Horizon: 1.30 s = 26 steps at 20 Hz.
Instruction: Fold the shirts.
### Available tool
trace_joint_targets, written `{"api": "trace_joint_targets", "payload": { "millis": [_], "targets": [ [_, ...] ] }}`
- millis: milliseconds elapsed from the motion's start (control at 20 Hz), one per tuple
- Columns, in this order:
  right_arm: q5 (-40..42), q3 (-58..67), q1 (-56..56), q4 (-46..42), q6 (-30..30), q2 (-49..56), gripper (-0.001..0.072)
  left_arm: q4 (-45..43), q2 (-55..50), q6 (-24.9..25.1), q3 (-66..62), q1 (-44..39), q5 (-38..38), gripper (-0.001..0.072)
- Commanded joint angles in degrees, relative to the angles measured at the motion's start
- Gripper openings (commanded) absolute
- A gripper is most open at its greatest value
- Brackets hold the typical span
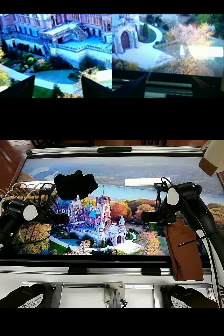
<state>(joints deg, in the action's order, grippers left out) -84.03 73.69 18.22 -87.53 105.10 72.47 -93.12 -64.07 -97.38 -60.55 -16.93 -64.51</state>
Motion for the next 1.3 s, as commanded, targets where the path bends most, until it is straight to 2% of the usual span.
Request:
{"api": "trace_joint_targets", "payload": {
  "millis": [0,500,650,800,900,950,1050,1250],
  "targets": [
    [0.0,0.04,0.07,0.02,0.02,0.04,0.0667,-0.02,0.04,0.0,0.02,0.0,0.02,0.0677],
    [0.11,0.04,0.07,0.07,0.0,0.04,0.0667,-0.02,0.04,0.0,0.02,0.0,0.02,0.0677],
    [6.6,0.04,0.07,0.07,0.44,0.07,0.0667,0.31,0.04,-1.22,0.02,0.0,0.09,0.0677],
    [5.55,0.04,0.07,-1.53,-0.63,0.07,0.0667,3.17,-0.24,-2.6,0.02,-0.02,5.38,0.0677],
    [2.82,0.04,0.07,-3.1,-0.31,0.07,0.0667,3.93,-1.62,-2.6,-0.68,0.28,12.74,0.0676],
    [0.66,0.04,0.04,-3.17,0.22,0.11,0.0667,4.02,-4.52,-3.37,-3.58,1.66,15.69,0.0678],
    [-2.49,0.02,0.07,-3.15,0.37,0.11,0.0667,4.04,-14.67,-3.87,-15.69,6.16,15.39,0.0681],
    [-0.87,0.04,0.09,-0.94,1.36,0.11,0.0667,4.07,-40.02,-3.89,-44.65,13.62,2.69,0.0682]
  ]
}}
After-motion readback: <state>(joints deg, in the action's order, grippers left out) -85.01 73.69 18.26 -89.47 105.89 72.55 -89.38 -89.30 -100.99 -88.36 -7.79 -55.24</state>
